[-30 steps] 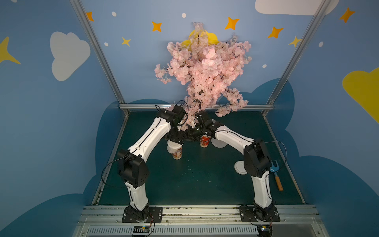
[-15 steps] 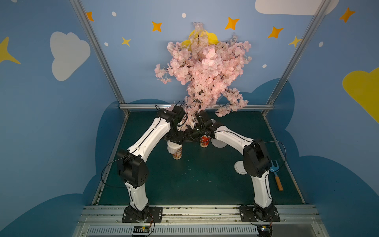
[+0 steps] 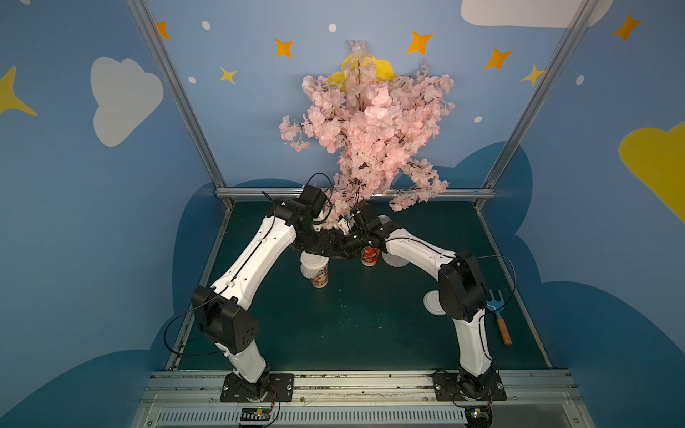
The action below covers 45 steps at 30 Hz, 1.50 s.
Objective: Put the leak-proof paper on the milk tea cups
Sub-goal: Secure the cup lid on the cup.
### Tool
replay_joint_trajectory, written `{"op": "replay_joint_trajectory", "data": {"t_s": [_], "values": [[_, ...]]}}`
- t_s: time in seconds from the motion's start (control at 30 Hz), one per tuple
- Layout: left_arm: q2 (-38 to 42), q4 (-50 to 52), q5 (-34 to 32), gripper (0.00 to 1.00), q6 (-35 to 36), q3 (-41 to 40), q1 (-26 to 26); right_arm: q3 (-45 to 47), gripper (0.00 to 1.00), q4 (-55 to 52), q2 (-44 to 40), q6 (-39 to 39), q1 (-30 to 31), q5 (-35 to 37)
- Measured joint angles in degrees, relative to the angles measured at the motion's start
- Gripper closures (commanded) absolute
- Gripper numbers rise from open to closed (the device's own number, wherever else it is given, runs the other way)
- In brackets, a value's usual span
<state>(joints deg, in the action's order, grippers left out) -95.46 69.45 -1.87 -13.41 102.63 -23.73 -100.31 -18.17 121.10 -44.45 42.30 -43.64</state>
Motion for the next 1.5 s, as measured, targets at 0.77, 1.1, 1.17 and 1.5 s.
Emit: {"op": "replay_joint_trajectory", "data": {"t_s": [0.77, 1.1, 1.17, 1.5], "values": [[6.19, -12.76, 7.04, 0.24, -5.07, -12.57, 8.87, 5.14, 0.45, 5.64, -2.10, -1.88, 0.20, -1.46], [10.10, -14.73, 9.29, 0.28, -6.49, -16.50, 12.13, 6.97, 0.45, 7.02, -2.54, -3.76, -0.57, -2.47], [9.94, -15.10, 10.03, 0.31, -6.62, -18.51, 12.50, 6.97, 0.45, 7.04, -2.54, -3.80, -0.59, -2.45], [9.57, -16.28, 12.13, 0.39, -7.69, -23.45, 13.77, 6.97, 0.44, 7.04, -2.54, -4.17, -0.59, -2.45]]}}
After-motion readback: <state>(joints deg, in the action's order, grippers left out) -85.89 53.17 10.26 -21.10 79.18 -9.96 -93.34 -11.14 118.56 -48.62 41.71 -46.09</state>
